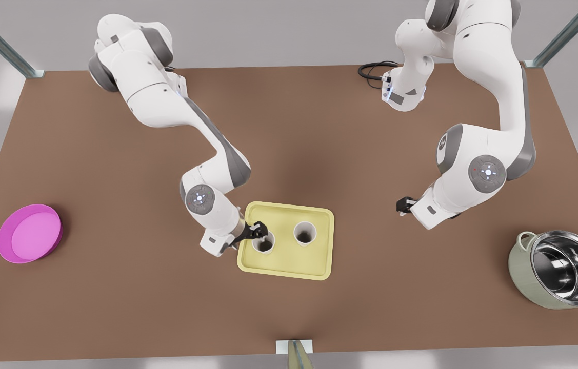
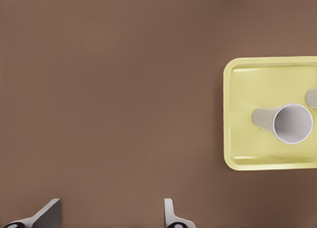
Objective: Use the left arm to pick up the white IKEA cup from the tray and place it on the middle-left position; use the right arm to pick up the white IKEA cup from the tray and place it on the middle-right position
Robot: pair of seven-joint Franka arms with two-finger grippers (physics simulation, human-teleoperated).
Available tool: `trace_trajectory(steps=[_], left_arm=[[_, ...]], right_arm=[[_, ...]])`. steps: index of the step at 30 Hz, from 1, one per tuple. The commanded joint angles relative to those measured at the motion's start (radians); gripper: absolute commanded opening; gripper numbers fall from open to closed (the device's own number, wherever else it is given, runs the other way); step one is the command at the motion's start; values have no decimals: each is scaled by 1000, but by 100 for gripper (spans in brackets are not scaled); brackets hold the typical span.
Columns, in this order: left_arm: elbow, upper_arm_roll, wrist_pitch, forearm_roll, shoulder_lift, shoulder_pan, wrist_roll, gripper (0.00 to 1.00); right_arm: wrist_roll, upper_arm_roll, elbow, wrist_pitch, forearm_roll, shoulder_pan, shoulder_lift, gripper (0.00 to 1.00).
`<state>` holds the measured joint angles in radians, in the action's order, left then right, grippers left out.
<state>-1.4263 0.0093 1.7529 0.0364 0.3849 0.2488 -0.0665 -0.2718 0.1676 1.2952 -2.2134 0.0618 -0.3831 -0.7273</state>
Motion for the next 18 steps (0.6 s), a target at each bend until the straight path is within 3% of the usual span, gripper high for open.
trace_trajectory(steps=[1,18], left_arm=[[1,0,7,0,0,0,-19,100],[0,0,4,-12,0,3,-26,100]], right_arm=[[-161,1,-2,-37,3,-10,-4,100],[-149,0,21,-32,4,1,-90,100]])
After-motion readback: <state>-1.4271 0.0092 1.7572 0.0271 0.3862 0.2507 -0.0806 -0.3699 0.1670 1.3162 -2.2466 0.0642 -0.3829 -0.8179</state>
